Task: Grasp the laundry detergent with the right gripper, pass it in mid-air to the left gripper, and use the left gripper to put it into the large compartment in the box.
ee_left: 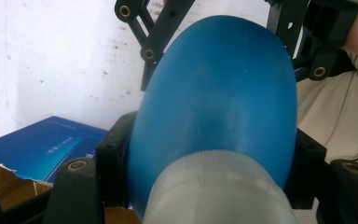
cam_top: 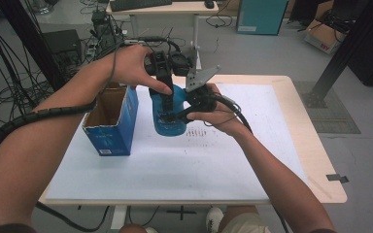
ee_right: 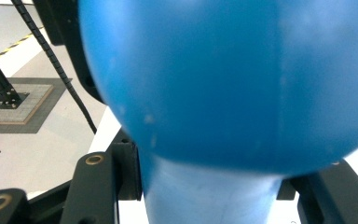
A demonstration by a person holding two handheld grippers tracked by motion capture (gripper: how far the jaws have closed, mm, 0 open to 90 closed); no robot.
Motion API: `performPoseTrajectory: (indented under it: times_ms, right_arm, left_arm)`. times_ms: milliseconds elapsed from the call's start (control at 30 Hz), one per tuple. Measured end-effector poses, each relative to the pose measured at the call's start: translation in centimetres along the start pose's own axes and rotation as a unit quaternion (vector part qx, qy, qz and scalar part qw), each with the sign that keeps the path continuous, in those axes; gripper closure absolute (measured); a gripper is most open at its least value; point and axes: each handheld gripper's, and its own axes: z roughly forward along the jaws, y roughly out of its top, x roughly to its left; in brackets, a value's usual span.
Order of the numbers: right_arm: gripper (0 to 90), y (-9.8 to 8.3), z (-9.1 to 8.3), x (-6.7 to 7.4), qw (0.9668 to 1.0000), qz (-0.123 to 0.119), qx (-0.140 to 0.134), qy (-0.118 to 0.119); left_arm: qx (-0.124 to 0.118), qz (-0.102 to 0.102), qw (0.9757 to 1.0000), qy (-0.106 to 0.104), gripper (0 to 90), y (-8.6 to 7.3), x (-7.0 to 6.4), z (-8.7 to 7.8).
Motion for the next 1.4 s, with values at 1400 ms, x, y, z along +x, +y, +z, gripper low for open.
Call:
performPoseTrajectory:
  times_ms: [1400]
  right_arm:
    - [43.0, -0.27, 0.19, -0.10, 1.0000, -0.001, 0.003, 0.004]
  left_arm:
    - [0.005, 0.009, 0.9999, -0.003, 35.5, 0.05, 0.03, 0.26]
